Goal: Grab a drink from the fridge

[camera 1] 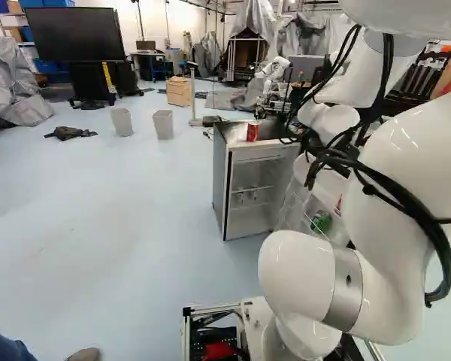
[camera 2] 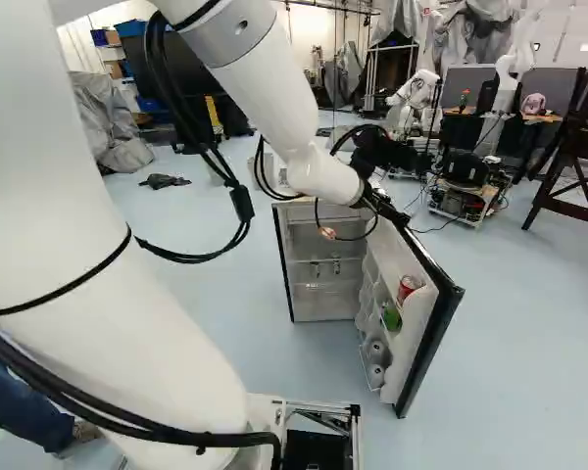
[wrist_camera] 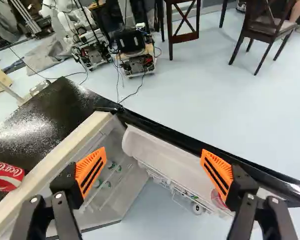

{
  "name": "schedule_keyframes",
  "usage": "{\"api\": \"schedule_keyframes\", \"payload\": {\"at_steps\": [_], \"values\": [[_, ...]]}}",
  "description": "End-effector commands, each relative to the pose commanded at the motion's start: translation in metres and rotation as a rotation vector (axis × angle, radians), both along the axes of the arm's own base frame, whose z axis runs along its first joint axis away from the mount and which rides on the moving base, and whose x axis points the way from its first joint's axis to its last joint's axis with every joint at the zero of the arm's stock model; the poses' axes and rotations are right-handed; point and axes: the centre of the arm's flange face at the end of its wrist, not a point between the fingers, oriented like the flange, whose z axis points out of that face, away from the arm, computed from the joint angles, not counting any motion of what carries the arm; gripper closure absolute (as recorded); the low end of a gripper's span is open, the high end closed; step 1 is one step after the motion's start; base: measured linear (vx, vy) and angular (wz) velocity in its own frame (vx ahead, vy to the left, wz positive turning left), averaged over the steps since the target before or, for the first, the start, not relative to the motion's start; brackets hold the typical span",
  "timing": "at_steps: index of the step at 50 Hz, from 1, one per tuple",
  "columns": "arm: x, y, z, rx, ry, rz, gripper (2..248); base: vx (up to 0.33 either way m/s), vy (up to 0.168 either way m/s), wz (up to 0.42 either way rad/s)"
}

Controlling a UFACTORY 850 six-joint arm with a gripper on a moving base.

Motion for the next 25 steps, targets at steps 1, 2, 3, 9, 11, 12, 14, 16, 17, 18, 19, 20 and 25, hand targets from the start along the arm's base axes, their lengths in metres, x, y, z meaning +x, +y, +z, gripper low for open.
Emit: {"api": "schedule_keyframes", "payload": {"at_steps": [1,2,3,9,11,12,14,16,17,18,19,20,25], "values": [[0.0,-0.001,0.001,0.005,0.0,-0.004,3,0.0,0.0,0.0],[-0.001,-0.003,0.001,0.01,0.0,-0.008,3,0.0,0.0,0.0],[-0.001,-0.004,0.002,0.016,0.001,-0.013,3,0.0,0.0,0.0],[-0.003,-0.011,0.006,0.045,0.0,-0.037,3,0.0,0.0,0.0],[-0.004,-0.014,0.008,0.054,0.0,-0.045,3,0.0,0.0,0.0],[-0.004,-0.015,0.009,0.059,-0.001,-0.049,3,0.0,0.0,0.0],[-0.005,-0.018,0.01,0.067,-0.002,-0.057,3,0.0,0.0,0.0],[-0.006,-0.02,0.012,0.075,-0.003,-0.064,3,0.0,0.0,0.0],[-0.006,-0.021,0.013,0.078,-0.004,-0.068,3,0.0,0.0,0.0],[-0.007,-0.023,0.013,0.082,-0.005,-0.071,3,0.0,0.0,0.0],[-0.007,-0.024,0.014,0.085,-0.005,-0.075,3,0.0,0.0,0.0],[-0.007,-0.025,0.015,0.089,-0.006,-0.078,3,0.0,0.0,0.0],[-0.01,-0.032,0.02,0.103,-0.011,-0.095,3,0.0,0.0,0.0]]}}
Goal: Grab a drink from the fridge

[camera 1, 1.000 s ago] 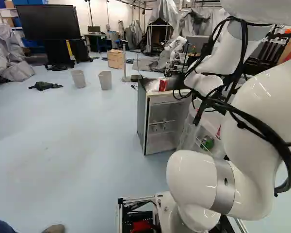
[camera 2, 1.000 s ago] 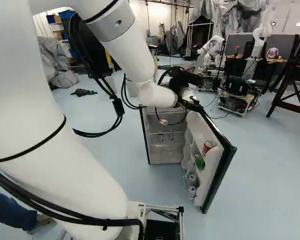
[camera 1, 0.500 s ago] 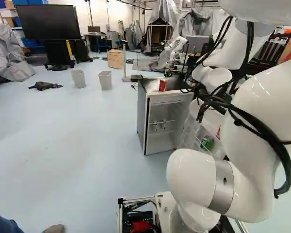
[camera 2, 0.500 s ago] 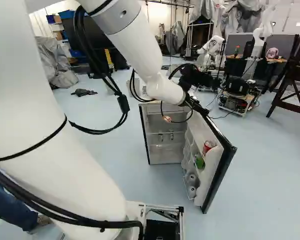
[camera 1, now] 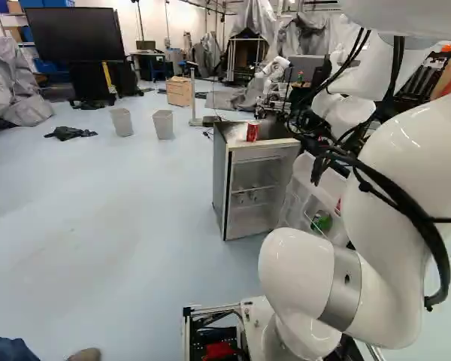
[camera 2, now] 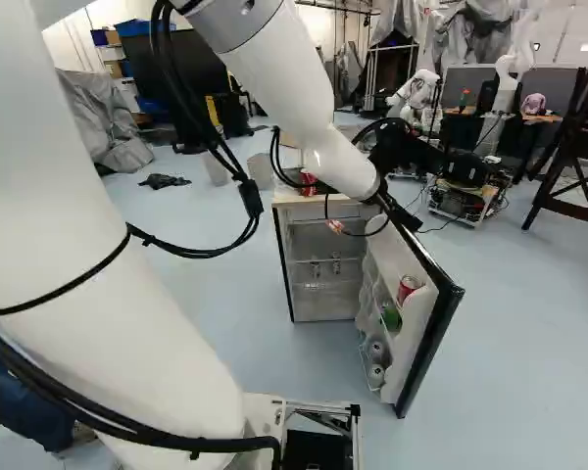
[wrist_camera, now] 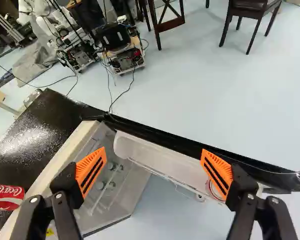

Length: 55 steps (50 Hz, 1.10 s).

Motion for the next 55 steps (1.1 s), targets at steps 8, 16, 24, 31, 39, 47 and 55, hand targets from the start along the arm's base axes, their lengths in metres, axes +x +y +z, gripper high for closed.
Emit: {"api": "schedule_keyframes", "payload": {"at_steps": [8,16,24,31,39,47,55], "values": [[-0.004,-0.011,0.007,0.017,-0.008,-0.025,3,0.0,0.0,0.0],[-0.007,-0.021,0.015,0.03,-0.015,-0.046,3,0.0,0.0,0.0],[-0.011,-0.031,0.023,0.042,-0.022,-0.065,3,0.0,0.0,0.0],[-0.014,-0.041,0.025,0.063,-0.019,-0.08,3,0.0,0.0,0.0],[-0.017,-0.053,0.025,0.085,-0.011,-0.097,3,0.0,0.0,0.0],[-0.019,-0.066,0.025,0.089,-0.011,-0.12,3,0.0,0.0,0.0],[-0.022,-0.08,0.025,0.088,-0.012,-0.144,3,0.0,0.0,0.0]]}}
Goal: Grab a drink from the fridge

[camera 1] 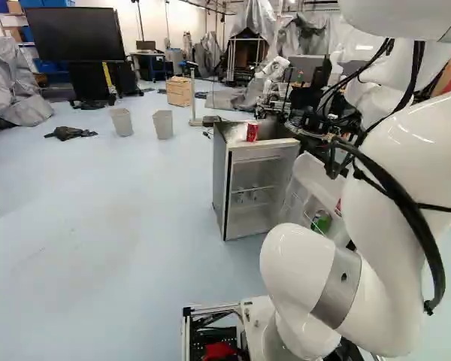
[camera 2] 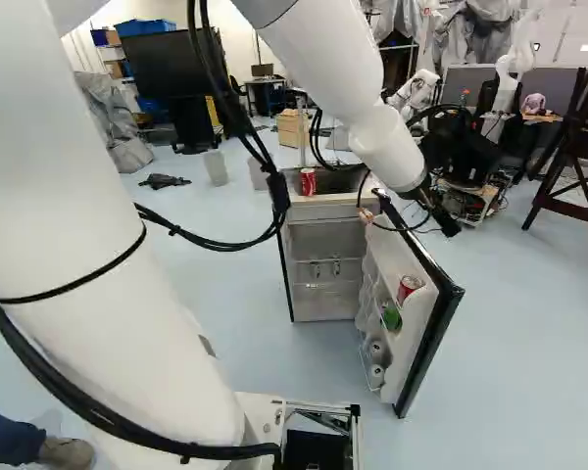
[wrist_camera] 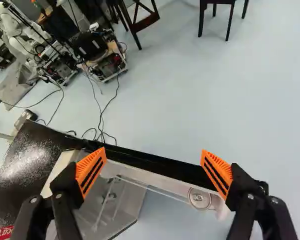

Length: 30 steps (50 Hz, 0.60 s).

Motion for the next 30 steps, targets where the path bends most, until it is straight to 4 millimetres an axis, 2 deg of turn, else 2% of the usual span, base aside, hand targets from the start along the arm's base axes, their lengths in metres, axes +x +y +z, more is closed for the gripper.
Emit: {"api": "schedule_keyframes", "payload": {"at_steps": [30], "values": [[-0.015,-0.049,-0.003,0.036,0.01,-0.075,3,0.0,0.0,0.0]]}}
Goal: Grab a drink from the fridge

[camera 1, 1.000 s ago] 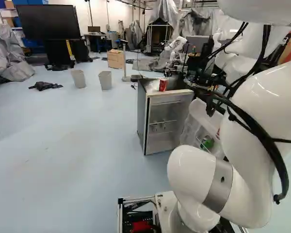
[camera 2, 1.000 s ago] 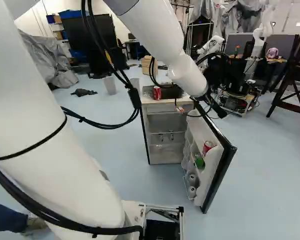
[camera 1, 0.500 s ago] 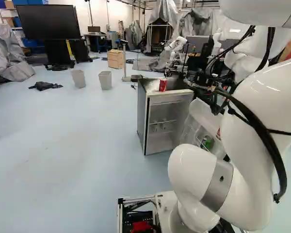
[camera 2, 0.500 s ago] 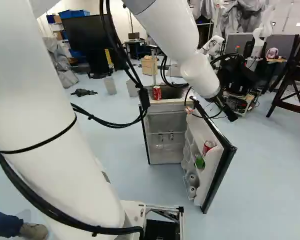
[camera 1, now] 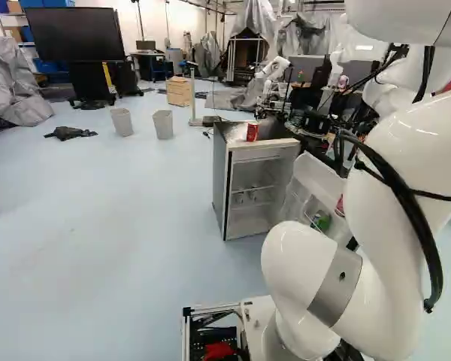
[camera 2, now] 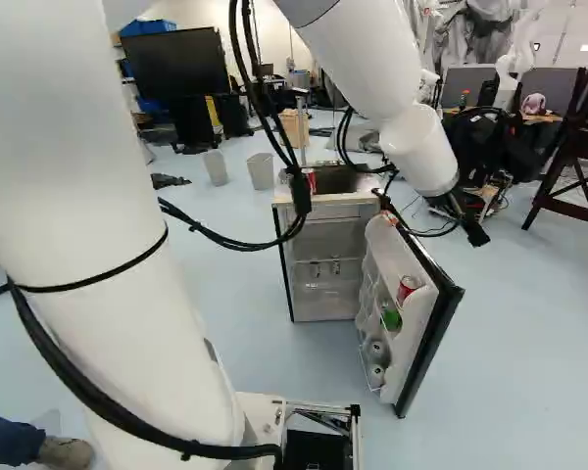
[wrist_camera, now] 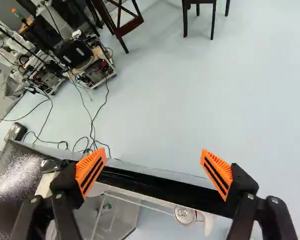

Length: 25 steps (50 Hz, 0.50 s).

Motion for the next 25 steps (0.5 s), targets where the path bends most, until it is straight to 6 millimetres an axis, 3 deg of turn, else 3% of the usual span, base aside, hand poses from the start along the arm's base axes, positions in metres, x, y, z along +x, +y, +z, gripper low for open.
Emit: {"api": "schedule_keyframes", "payload": {"at_steps": [25], "values": [[0.017,-0.033,-0.024,0.094,0.035,0.011,3,0.0,0.0,0.0]]}}
